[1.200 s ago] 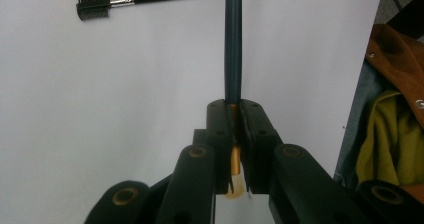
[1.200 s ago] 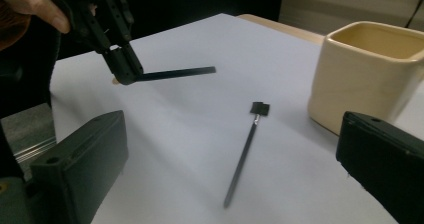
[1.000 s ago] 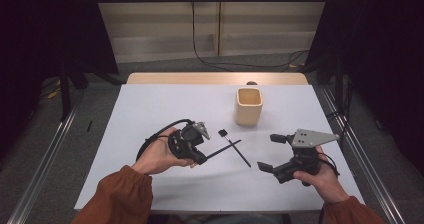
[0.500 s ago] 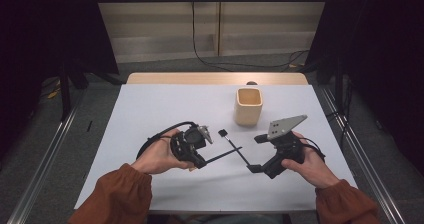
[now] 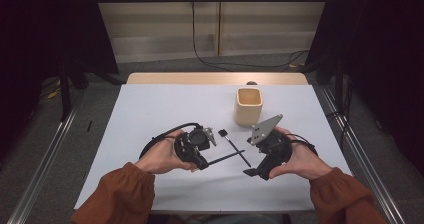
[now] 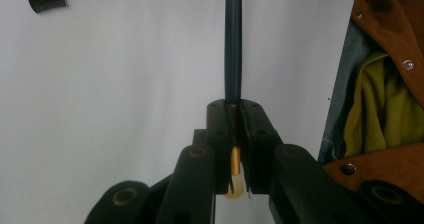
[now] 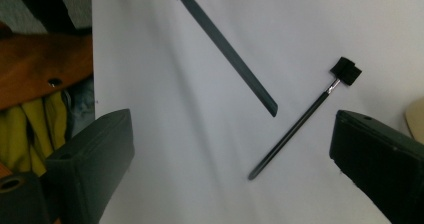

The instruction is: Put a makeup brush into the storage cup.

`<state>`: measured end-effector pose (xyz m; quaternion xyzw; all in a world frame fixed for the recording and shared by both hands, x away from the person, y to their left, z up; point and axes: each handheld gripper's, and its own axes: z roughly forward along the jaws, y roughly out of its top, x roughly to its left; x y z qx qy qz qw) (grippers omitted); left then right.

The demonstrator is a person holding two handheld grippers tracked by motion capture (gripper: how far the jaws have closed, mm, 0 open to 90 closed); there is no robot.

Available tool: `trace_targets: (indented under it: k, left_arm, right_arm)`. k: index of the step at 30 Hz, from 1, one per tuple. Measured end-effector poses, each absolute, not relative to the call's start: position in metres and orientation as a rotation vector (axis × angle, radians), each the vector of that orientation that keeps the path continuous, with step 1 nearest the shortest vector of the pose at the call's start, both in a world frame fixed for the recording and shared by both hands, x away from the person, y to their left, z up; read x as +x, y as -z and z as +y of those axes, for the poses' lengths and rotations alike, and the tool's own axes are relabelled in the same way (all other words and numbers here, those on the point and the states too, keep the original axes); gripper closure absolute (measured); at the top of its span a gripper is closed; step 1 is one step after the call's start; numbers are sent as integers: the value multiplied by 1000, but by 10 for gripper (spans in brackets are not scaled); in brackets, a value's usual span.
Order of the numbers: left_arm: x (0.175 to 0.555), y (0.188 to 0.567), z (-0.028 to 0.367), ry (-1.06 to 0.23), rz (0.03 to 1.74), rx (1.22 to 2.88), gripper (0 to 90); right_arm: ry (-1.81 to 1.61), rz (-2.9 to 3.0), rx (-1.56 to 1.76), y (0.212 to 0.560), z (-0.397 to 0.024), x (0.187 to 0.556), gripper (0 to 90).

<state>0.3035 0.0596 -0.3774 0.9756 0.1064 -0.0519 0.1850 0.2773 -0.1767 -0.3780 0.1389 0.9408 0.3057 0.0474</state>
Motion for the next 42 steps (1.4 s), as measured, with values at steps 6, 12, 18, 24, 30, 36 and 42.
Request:
trace_targets:
  k: [6, 12, 18, 24, 30, 36, 42]
  left_arm:
    - [303, 379, 58, 131, 261, 2766, 842]
    - [301, 382, 56, 157, 253, 2783, 842]
    - [300, 384, 53, 150, 225, 2796, 841]
    - [298, 387, 49, 167, 229, 2790, 842]
    - [299, 387, 48, 173, 229, 2790, 841]
    - [299, 388, 48, 181, 205, 2779, 841]
    - [297, 392, 44, 184, 204, 2777, 842]
  right_arm:
    - [-792, 3014, 342, 380, -163, 284, 216]
    - [-689, 3090, 345, 381, -157, 291, 331]
    - [-647, 3119, 332, 384, -154, 296, 459]
    - [-597, 3137, 324, 387, -151, 300, 508]
    - [-601, 3147, 295, 388, -146, 307, 603]
    - [-604, 3146, 248, 391, -141, 307, 683]
    - [-614, 3155, 200, 392, -138, 305, 750]
